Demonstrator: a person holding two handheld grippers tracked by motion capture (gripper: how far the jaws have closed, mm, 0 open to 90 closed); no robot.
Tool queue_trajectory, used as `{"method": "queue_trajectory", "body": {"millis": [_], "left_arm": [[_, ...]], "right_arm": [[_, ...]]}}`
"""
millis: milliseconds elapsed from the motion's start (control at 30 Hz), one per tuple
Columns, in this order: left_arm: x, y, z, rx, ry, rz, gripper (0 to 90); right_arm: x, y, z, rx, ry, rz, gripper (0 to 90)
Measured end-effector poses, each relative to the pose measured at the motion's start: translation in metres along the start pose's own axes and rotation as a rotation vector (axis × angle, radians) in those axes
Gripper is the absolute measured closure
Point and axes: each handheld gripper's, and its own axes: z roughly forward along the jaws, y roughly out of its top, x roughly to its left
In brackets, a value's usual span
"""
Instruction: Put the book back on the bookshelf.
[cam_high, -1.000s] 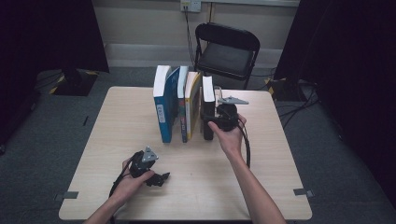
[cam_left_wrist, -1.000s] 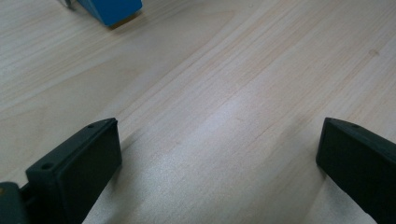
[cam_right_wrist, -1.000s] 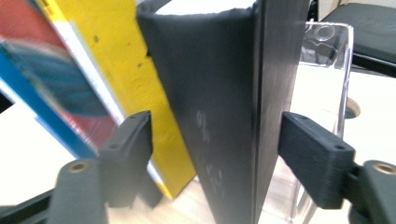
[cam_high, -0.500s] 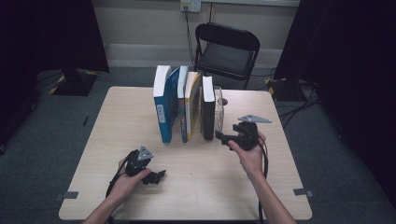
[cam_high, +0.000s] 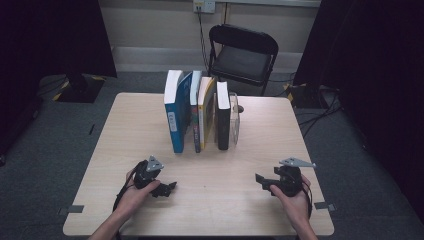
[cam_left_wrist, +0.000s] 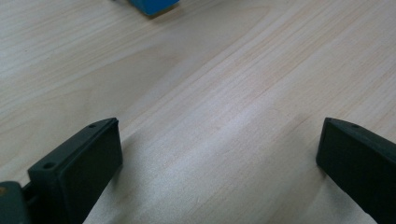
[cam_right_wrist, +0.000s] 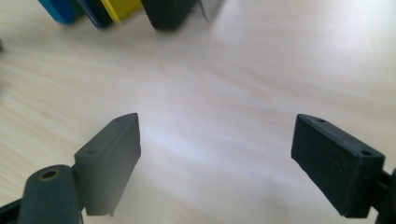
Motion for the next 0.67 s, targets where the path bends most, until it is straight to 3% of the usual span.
{"method": "queue_trajectory", "body": {"millis": [133, 200, 267, 433, 667], "left_arm": [[0.001, 0.0, 0.0, 0.003, 0.002, 0.005, 0.0], [0.001, 0.0, 0.0, 0.003, 0.005, 0.003, 0.0], [0.001, 0.0, 0.0, 0.0, 0.007, -0.002, 0.0], [0.0, 0.0, 0.0, 0.0, 0.009, -0.003, 0.0], [0.001, 0.0, 0.0, 0.001, 0.008, -0.002, 0.0]], "right_arm": [[-0.012, -0.024, -0.001, 0.064, -0.067, 0.001, 15.8], [-0.014, -0.033, 0.0, 0.07, -0.086, 0.001, 16.2], [-0.015, -0.04, 0.003, 0.097, -0.121, -0.024, 16.1], [-0.011, -0.051, 0.009, 0.036, -0.168, -0.089, 13.2], [-0.011, -0.051, 0.009, 0.037, -0.171, -0.085, 13.2]]}}
